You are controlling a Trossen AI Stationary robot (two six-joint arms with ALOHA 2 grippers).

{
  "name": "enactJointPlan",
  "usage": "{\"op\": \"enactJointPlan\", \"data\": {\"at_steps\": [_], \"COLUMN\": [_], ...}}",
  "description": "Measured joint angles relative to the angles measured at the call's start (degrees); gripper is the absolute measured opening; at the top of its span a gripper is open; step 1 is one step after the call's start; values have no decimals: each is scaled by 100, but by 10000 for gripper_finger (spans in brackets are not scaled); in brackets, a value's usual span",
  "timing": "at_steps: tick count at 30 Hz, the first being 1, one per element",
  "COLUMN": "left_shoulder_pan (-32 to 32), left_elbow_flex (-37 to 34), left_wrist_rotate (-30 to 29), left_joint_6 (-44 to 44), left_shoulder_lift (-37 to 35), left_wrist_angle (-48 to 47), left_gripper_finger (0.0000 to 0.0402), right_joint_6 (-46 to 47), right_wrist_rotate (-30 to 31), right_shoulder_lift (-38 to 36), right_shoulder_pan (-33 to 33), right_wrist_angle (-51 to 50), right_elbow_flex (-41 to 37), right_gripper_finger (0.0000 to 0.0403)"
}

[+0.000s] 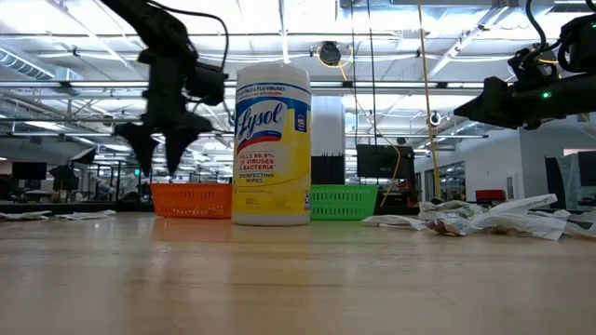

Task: Pick & Place First Aid Supplies
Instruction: Put the orange ointment pack into the orange bin

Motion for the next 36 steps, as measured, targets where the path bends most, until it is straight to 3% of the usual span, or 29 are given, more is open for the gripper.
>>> {"op": "enactJointPlan", "data": {"at_steps": [13, 23, 36], "left_shoulder_pan": [254, 197, 143], "left_elbow_flex": [-1741, -2407, -2946], "left_wrist_rotate": [-296, 211, 142], "left_joint_6": [-209, -1338, -2391], "left_shoulder_lift": [-1361, -1390, -1386], "left_wrist_angle": [56, 606, 1228], "left_gripper_finger": [237, 232, 222], "right_joint_6": [-1, -1, -1], "right_wrist_rotate": [0, 0, 0], "right_shoulder_lift": [-1, 0, -1], "right_shoulder_pan": [0, 0, -1], "right_wrist_angle": [0, 0, 0], "right_elbow_flex": [0, 1, -1], "right_gripper_finger": [272, 271, 274]}}
